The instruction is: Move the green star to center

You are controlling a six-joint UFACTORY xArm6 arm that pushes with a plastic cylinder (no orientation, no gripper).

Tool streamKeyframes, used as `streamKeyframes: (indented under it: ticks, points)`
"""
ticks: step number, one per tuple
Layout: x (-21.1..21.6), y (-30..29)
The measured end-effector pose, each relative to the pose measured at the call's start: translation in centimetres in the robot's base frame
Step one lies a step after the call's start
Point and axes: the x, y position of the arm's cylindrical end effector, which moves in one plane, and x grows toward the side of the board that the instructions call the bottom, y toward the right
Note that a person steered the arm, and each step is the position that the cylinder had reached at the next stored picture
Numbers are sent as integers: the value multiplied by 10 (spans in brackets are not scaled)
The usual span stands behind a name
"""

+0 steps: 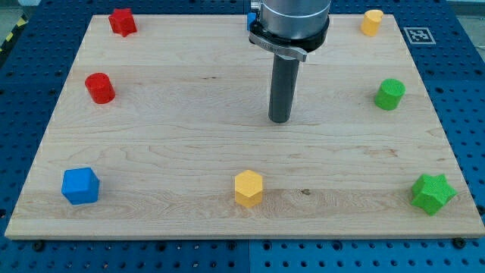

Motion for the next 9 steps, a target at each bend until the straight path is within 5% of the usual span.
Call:
streamKeyframes:
  ticks: [4,9]
  points:
    - [-7,3]
    - [72,8]
